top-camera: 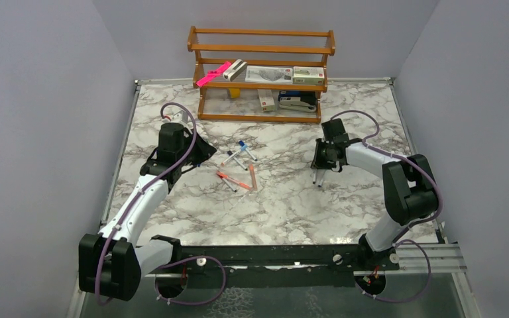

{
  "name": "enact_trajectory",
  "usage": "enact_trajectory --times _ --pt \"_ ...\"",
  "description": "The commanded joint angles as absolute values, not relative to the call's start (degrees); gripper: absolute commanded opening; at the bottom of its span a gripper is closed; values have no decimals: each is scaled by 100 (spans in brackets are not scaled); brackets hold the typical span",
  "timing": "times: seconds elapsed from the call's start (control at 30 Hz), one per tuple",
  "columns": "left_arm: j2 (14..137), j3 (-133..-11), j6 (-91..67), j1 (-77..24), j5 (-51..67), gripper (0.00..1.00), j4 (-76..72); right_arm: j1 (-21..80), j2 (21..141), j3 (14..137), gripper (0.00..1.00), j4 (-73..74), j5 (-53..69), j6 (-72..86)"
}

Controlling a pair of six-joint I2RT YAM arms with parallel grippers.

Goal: Open the pen caps

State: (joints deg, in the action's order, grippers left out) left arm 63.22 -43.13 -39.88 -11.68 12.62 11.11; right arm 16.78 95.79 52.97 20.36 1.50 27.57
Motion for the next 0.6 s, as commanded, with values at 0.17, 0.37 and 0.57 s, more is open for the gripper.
enact_trajectory --times 0.17,0.37,0.57 --pt "6443 -4258 -3804 -1052 1253 6 1134 1651 9349 5260 28 2249 -440 2570" --pt "6603 -4271 -3693 -956 1050 10 1212 1652 9086 5308 28 2425 -532 2519" --pt "6910 -4254 -3609 -870 750 12 1242 1648 8438 5504 29 2742 -468 2464"
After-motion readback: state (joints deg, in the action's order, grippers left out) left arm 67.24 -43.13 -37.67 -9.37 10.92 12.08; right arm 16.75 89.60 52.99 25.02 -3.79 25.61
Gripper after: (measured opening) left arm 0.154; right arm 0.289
